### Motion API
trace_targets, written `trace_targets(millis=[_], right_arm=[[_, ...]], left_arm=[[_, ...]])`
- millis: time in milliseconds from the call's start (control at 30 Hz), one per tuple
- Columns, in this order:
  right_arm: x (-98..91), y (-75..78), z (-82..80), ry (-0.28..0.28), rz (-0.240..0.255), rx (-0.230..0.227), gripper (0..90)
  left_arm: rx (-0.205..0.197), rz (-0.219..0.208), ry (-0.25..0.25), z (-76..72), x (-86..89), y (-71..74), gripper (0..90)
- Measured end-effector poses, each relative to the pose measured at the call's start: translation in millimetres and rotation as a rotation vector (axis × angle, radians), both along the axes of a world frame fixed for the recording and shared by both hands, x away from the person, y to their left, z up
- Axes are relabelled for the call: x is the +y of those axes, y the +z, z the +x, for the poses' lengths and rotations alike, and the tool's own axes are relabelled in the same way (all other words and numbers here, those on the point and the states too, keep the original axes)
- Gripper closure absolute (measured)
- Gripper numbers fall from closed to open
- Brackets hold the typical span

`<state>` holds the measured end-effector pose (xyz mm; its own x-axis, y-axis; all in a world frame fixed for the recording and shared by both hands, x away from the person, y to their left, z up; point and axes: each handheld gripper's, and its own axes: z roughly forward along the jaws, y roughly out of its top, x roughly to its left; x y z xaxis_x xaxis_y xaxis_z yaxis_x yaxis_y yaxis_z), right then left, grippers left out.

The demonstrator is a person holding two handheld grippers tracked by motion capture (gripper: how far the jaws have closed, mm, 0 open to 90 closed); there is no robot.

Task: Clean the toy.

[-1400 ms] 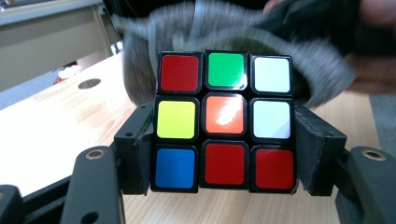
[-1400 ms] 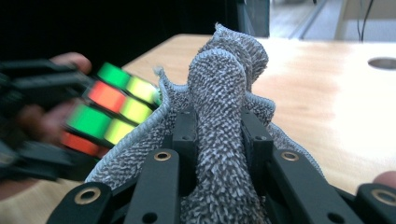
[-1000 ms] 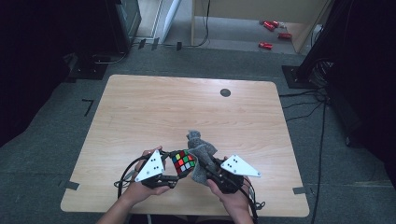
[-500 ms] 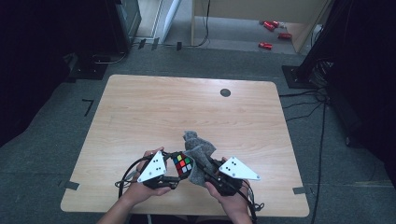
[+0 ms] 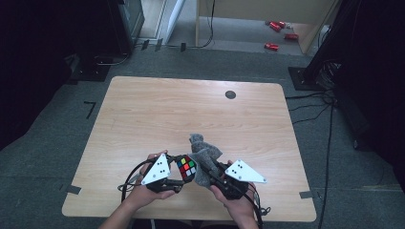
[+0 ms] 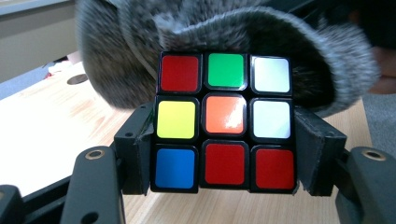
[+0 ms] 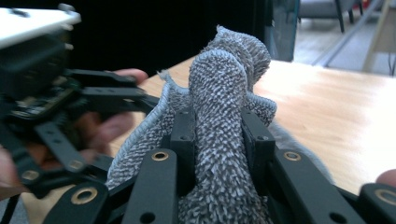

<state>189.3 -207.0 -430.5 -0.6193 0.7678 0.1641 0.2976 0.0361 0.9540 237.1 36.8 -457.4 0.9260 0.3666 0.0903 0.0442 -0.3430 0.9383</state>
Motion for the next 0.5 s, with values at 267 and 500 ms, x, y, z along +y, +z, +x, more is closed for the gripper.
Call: trace_targets(millis=[267,500], right_arm=[[-5.9,-7.7,7.5,-0.031,0.006,0.052,71.5],[-11.0,-9.8,10.8,-0.062,-0.003,0.086,71.8]], left_arm=[[-0.007,-0.033,0.001,-0.7,4.5,4.7,34.2],[0.014,-0.036,-0.010,0.6,2.6,2.6,34.3]])
